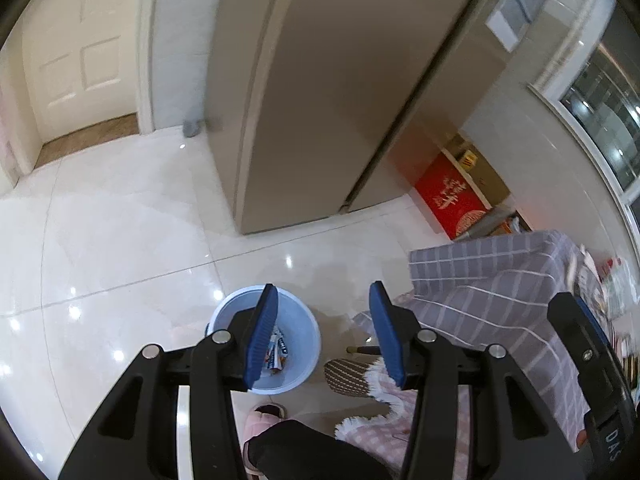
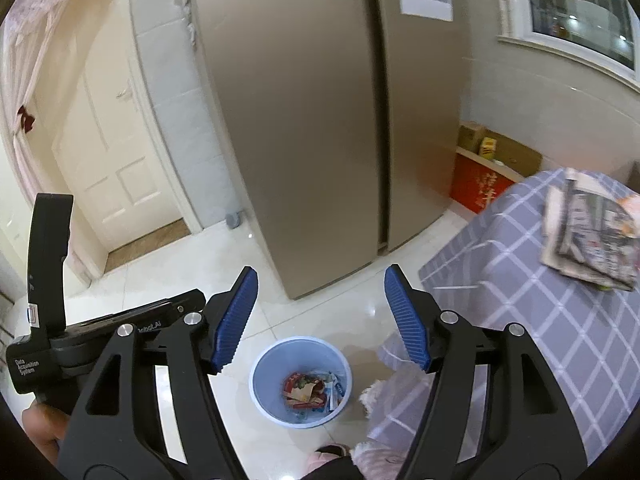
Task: Collect trash
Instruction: 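Move both open tools back to the table toward the remaining trash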
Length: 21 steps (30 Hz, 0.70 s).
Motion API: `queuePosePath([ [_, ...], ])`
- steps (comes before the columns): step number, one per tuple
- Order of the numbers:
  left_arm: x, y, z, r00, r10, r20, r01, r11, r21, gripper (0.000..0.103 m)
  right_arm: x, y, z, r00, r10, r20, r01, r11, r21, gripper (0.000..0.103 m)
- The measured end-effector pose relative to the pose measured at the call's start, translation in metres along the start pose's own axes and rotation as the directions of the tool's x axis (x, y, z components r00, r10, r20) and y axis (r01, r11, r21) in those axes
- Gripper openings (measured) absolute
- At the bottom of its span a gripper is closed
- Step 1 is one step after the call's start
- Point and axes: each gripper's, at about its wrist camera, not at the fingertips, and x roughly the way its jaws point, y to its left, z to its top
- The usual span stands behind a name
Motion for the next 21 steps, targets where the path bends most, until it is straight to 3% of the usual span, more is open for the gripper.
queuePosePath([
  [5,-0.015,-0.052,-0.007,0.999,-0.038,0.017,0.036,0.993,0.110,0.052,-0.033,-0.037,0.002,0.998,-0.045,0.043,0.043,0.998,0.053,0.068],
  [8,-0.024,-0.096,-0.017,0.998,-0.055,0.033,0.046,0.974,0.221,0.056,-0.054,-0.068,0.002,0.994,-0.096,0.060,0.090,0.990,0.106,0.069],
  [14,-0.036,-0.185,-0.049,0.994,-0.087,0.067,0.049,0.899,0.434,0.059,-0.095,-0.132,-0.008,0.980,-0.184,0.081,0.163,0.964,0.211,0.070],
  [21,-0.041,-0.256,-0.084,0.991,-0.116,0.073,0.057,0.833,0.550,0.061,-0.133,-0.193,-0.030,0.957,-0.281,0.075,0.247,0.921,0.302,0.071],
])
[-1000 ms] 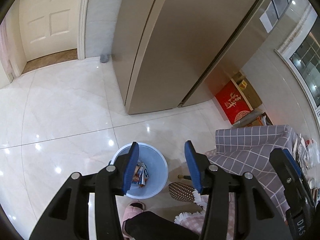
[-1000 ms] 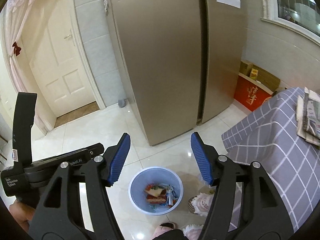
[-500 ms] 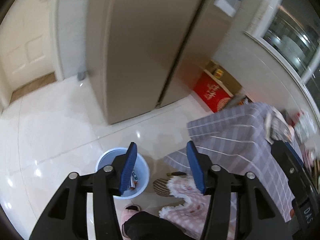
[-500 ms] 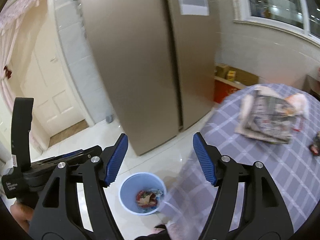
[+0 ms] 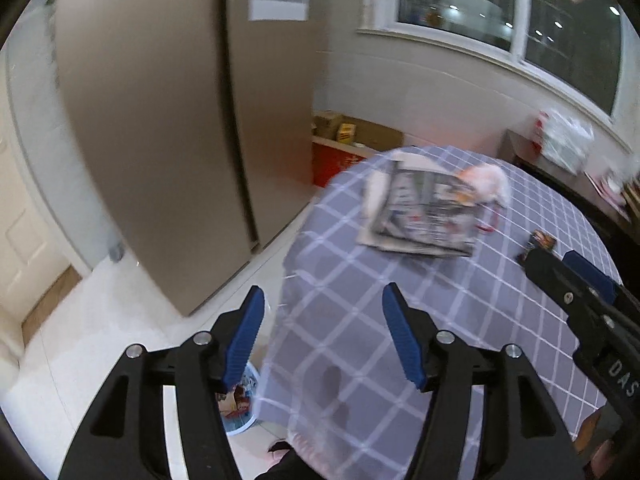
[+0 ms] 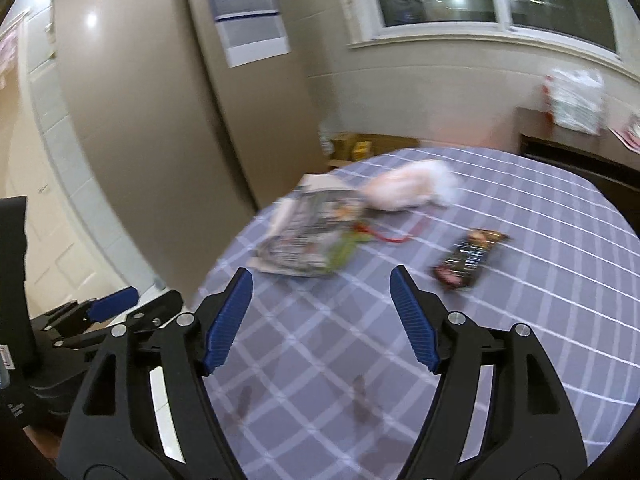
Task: Collect trash
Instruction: 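Move both open tools back to the table toward the remaining trash, then grasp the black snack wrapper with right tool while left tool grasps the newspaper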
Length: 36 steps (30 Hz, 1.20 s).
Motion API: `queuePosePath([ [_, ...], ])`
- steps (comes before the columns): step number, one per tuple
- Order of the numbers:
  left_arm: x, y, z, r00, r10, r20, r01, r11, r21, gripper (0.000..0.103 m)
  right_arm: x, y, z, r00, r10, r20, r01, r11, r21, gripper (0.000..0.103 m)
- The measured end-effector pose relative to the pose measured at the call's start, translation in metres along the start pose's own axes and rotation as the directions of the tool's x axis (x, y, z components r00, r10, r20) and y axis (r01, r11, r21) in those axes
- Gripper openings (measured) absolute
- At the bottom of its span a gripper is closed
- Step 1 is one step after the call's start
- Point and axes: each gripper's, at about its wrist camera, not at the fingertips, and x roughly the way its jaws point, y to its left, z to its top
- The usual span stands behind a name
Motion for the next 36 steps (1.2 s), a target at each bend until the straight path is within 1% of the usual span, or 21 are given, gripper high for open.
queuePosePath([
  [4,0.003,-0.028,0.001,1.000,-0.004,0.002,0.004,0.997,0.071,0.064,-0.007,-0.039,-0.001,0.999,-0.051,-0.003,0.051,0.997,0.062,0.072],
  [9,0.013,-0.057,-0.001,1.000,0.008,-0.009,-0.006,0.989,0.150,0.065,-0.009,-0.070,-0.003,0.996,-0.088,-0.022,0.090,0.989,0.115,0.072],
  [15,0.032,-0.075,-0.003,0.999,0.022,-0.036,-0.015,0.979,0.203,0.065,0.002,-0.091,-0.007,0.991,-0.115,-0.074,0.125,0.981,0.151,0.072],
  [17,0.040,-0.079,-0.004,0.998,0.033,-0.055,-0.019,0.972,0.234,0.065,0.009,-0.098,-0.007,0.990,-0.106,-0.095,0.121,0.978,0.172,0.072],
  [19,0.048,-0.083,-0.004,0.997,0.046,-0.059,-0.030,0.967,0.254,0.065,0.012,-0.103,-0.008,0.990,-0.095,-0.109,0.114,0.975,0.191,0.072],
  [23,0.058,-0.090,0.001,0.997,0.059,-0.058,-0.041,0.959,0.281,0.065,0.019,-0.110,-0.006,0.985,-0.108,-0.137,0.134,0.970,0.201,0.074],
  [25,0.061,-0.093,0.004,0.997,0.067,-0.045,-0.051,0.951,0.305,0.065,0.023,-0.113,-0.004,0.983,-0.112,-0.148,0.142,0.969,0.204,0.075],
  [28,0.066,-0.106,0.009,0.996,0.092,-0.009,-0.082,0.923,0.377,0.065,0.028,-0.117,-0.001,0.982,-0.109,-0.157,0.141,0.967,0.212,0.076],
  [32,0.073,-0.120,0.017,0.996,0.089,0.025,-0.091,0.894,0.438,0.065,0.039,-0.123,0.005,0.979,-0.108,-0.173,0.146,0.964,0.221,0.076],
  [34,0.079,-0.124,0.020,0.996,0.092,0.020,-0.091,0.887,0.454,0.065,0.046,-0.124,0.008,0.975,-0.110,-0.191,0.151,0.964,0.218,0.076],
  [35,0.080,-0.125,0.022,0.995,0.095,0.030,-0.099,0.882,0.460,0.064,0.050,-0.125,0.010,0.974,-0.110,-0.197,0.153,0.964,0.219,0.076],
  [36,0.080,-0.125,0.024,0.996,0.087,0.038,-0.094,0.880,0.465,0.060,0.052,-0.125,0.012,0.974,-0.110,-0.197,0.153,0.964,0.216,0.077],
])
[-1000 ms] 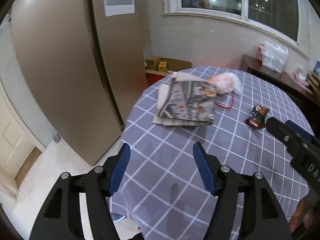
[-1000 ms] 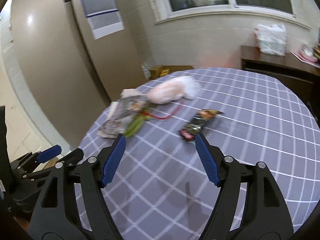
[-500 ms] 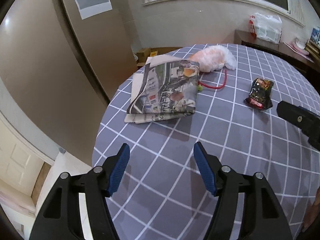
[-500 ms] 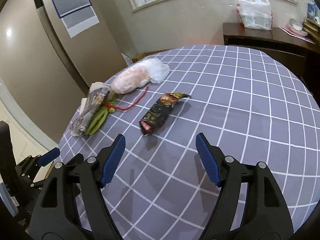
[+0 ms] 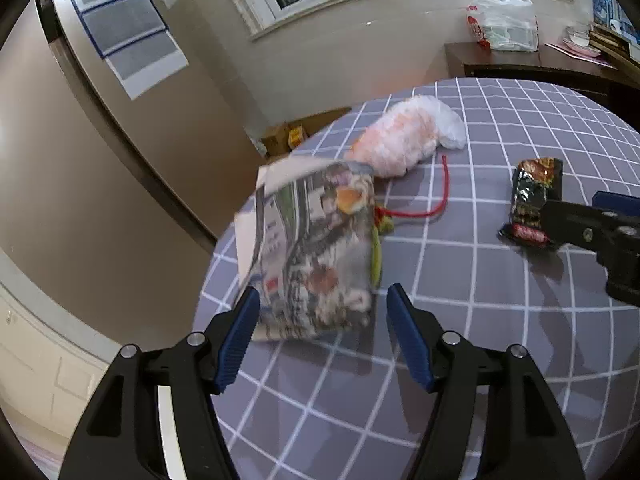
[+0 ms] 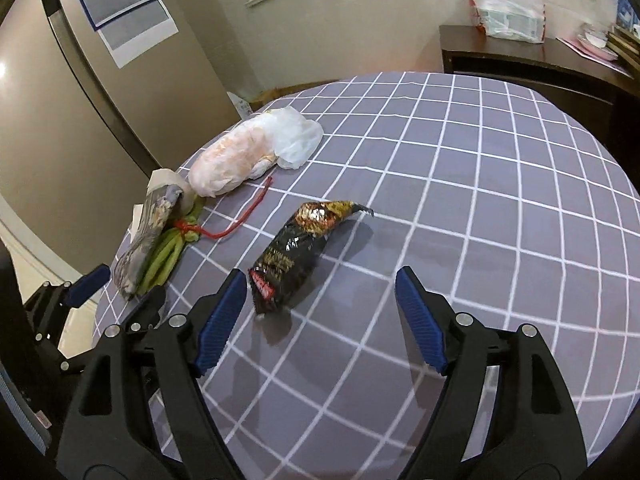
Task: Collect trash
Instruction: 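Grasp the black snack wrapper with right tool while left tool grasps the newspaper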
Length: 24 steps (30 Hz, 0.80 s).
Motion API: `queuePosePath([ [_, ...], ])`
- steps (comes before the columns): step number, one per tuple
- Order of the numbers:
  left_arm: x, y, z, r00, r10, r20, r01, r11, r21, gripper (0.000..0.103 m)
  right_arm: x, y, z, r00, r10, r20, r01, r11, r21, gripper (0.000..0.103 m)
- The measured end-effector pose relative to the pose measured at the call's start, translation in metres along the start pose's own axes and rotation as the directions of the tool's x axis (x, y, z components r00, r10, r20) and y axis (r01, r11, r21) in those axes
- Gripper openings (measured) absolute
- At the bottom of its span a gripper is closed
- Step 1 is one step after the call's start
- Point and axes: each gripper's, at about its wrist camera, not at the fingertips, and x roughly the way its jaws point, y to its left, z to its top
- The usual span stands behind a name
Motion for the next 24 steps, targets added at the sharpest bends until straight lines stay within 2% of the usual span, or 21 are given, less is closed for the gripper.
queuePosePath([
  [1,0.000,0.001,0.001,1.000,-0.011,0.003,0.011,1.000,0.000,0.056,0.002,0.001,0.002,1.000,-0.004,0.001,0.004,1.000,-0.004,0.077],
  [2,0.002,0.004,0.003,0.999,-0.032,0.001,0.032,0.999,-0.015,0.045,0.004,0.002,0.004,1.000,-0.004,-0.002,0.004,1.000,-0.006,0.077],
  [3,0.003,0.007,0.003,0.999,-0.046,-0.002,0.046,0.998,-0.032,0.039,0.006,0.003,0.006,1.000,-0.005,-0.004,0.005,1.000,-0.009,0.077],
  [7,0.001,0.025,0.003,0.995,-0.095,0.033,0.098,0.989,-0.108,0.025,0.015,0.011,0.013,1.000,-0.020,-0.012,0.019,0.999,-0.030,0.080],
  [11,-0.010,0.045,-0.001,0.986,-0.144,0.087,0.159,0.965,-0.207,0.018,0.024,0.023,0.017,0.998,-0.049,-0.026,0.047,0.996,-0.073,0.081],
  [15,-0.017,0.063,-0.006,0.976,-0.177,0.130,0.209,0.931,-0.298,0.014,0.033,0.037,0.018,0.992,-0.121,-0.042,0.113,0.981,-0.158,0.082],
  [17,-0.021,0.074,-0.011,0.969,-0.197,0.150,0.239,0.907,-0.348,0.013,0.034,0.039,0.018,0.989,-0.143,-0.038,0.134,0.974,-0.180,0.065],
  [18,-0.023,0.078,-0.013,0.964,-0.215,0.158,0.259,0.894,-0.366,0.013,0.034,0.039,0.018,0.988,-0.153,-0.032,0.144,0.971,-0.189,0.051],
  [19,-0.024,0.082,-0.014,0.958,-0.238,0.162,0.283,0.882,-0.376,0.013,0.033,0.038,0.018,0.987,-0.157,-0.030,0.149,0.970,-0.191,0.044],
  [21,-0.028,0.085,-0.021,0.945,-0.276,0.177,0.325,0.859,-0.396,0.013,0.031,0.034,0.016,0.988,-0.150,-0.031,0.141,0.970,-0.196,0.039],
  [22,-0.030,0.086,-0.023,0.937,-0.299,0.180,0.348,0.847,-0.403,0.013,0.029,0.032,0.016,0.989,-0.142,-0.031,0.134,0.972,-0.192,0.033],
  [24,-0.034,0.086,-0.027,0.924,-0.334,0.185,0.382,0.828,-0.410,0.013,0.024,0.028,0.011,0.993,-0.110,-0.036,0.102,0.979,-0.177,0.030],
])
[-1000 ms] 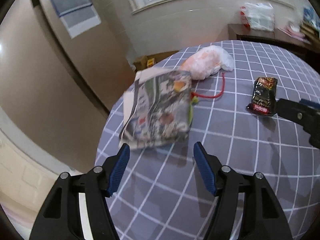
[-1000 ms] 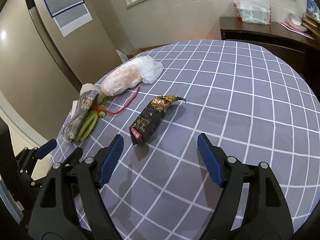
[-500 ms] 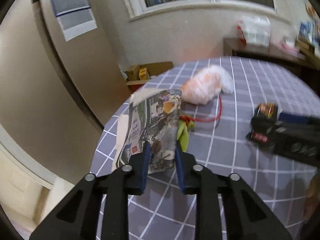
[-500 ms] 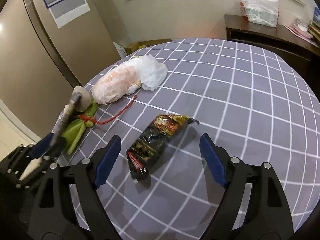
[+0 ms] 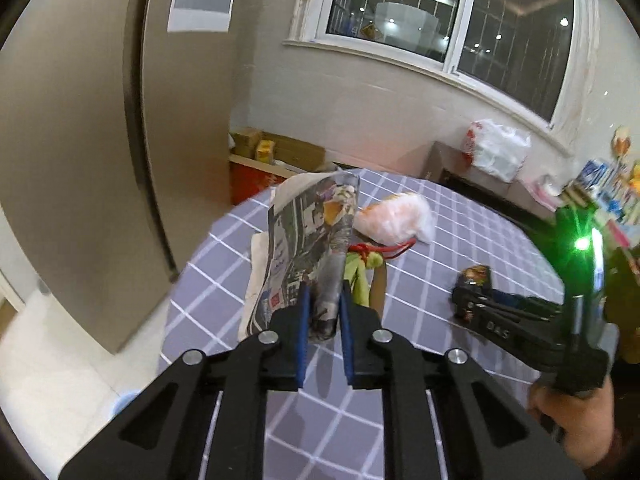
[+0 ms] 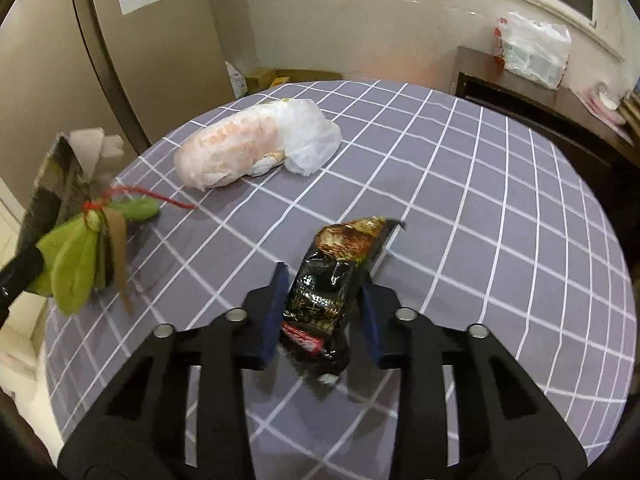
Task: Collect trash
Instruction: 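Grasp the black snack wrapper with right tool while left tool grasps the newspaper, then carry the wrapper and newspaper over the blue bucket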
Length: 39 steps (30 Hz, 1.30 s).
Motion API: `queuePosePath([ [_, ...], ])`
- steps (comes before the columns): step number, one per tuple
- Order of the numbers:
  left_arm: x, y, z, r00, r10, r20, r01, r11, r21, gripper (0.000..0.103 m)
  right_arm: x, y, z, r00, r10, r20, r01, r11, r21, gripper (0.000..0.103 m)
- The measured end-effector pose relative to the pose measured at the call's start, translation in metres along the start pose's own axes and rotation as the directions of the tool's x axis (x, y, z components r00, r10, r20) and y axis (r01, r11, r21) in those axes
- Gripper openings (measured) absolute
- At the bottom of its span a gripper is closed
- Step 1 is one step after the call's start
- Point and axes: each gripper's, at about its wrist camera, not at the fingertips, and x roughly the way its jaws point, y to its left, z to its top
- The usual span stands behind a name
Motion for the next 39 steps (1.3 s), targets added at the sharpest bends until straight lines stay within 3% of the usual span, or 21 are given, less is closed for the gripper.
queuePosePath([
  [5,-0.012,-0.001,-0.011,0.996,-0.080,-0.036,0.079,0.996,-0.041,0.017,-0.015,0.001,-0.016,0.998,0.069,-0.001,-0.069,0.998,0.007,0.027],
  [9,-0.017,-0.004,-0.023,0.997,-0.065,-0.044,0.063,0.997,-0.040,0.018,-0.028,0.009,-0.031,0.993,0.117,-0.003,-0.117,0.993,0.000,0.026],
  [16,-0.040,-0.004,-0.027,0.998,0.051,0.046,-0.049,0.998,-0.040,0.006,-0.054,0.026,-0.043,0.985,0.171,0.032,-0.170,0.985,-0.028,0.025],
  [25,-0.075,0.015,-0.032,0.990,0.069,0.123,-0.055,0.993,-0.107,0.005,-0.087,0.060,-0.044,0.966,0.248,0.076,-0.242,0.967,-0.078,0.025],
  [30,-0.092,0.024,-0.037,0.988,0.080,0.135,-0.064,0.991,-0.119,0.005,-0.097,0.084,-0.048,0.956,0.285,0.073,-0.276,0.955,-0.114,0.025],
  [39,-0.117,0.058,-0.050,0.975,0.175,0.138,-0.151,0.974,-0.171,0.005,-0.109,0.137,-0.057,0.935,0.350,0.051,-0.334,0.921,-0.201,0.025],
])
